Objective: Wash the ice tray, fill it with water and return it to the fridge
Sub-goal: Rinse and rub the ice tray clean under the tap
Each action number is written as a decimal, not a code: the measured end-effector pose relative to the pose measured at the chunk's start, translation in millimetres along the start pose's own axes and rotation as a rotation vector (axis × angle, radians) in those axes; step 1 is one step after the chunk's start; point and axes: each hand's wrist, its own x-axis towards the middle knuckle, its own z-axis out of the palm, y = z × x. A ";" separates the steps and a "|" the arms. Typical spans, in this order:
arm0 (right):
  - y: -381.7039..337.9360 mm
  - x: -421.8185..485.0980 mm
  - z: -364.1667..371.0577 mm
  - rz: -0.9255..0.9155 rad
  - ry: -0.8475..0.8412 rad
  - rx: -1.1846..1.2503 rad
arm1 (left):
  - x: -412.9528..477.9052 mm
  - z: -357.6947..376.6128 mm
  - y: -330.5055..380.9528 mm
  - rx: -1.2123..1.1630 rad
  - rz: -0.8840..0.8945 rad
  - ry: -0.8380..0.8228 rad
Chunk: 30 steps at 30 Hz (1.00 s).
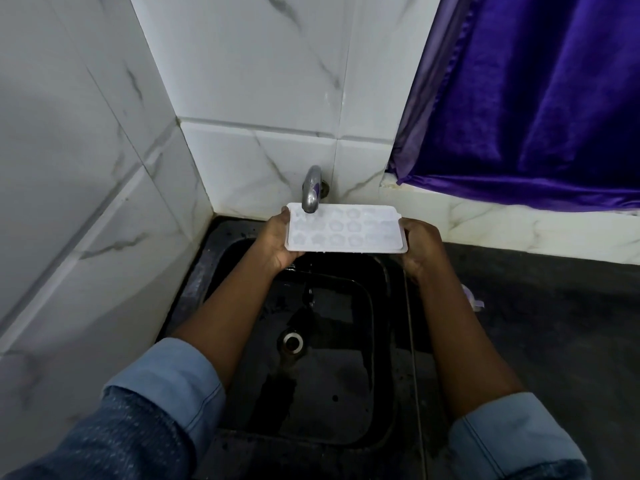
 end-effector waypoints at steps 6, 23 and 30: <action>10.8 -3.0 -10.3 0.002 0.018 0.012 | -5.4 -6.6 -17.0 0.000 -0.010 -0.026; 56.0 -34.5 -6.4 0.068 0.000 0.092 | -41.4 -46.9 -38.9 -0.017 -0.034 0.036; 66.3 -44.3 27.9 0.058 -0.088 0.050 | -60.5 -81.3 -31.7 -0.099 0.003 0.108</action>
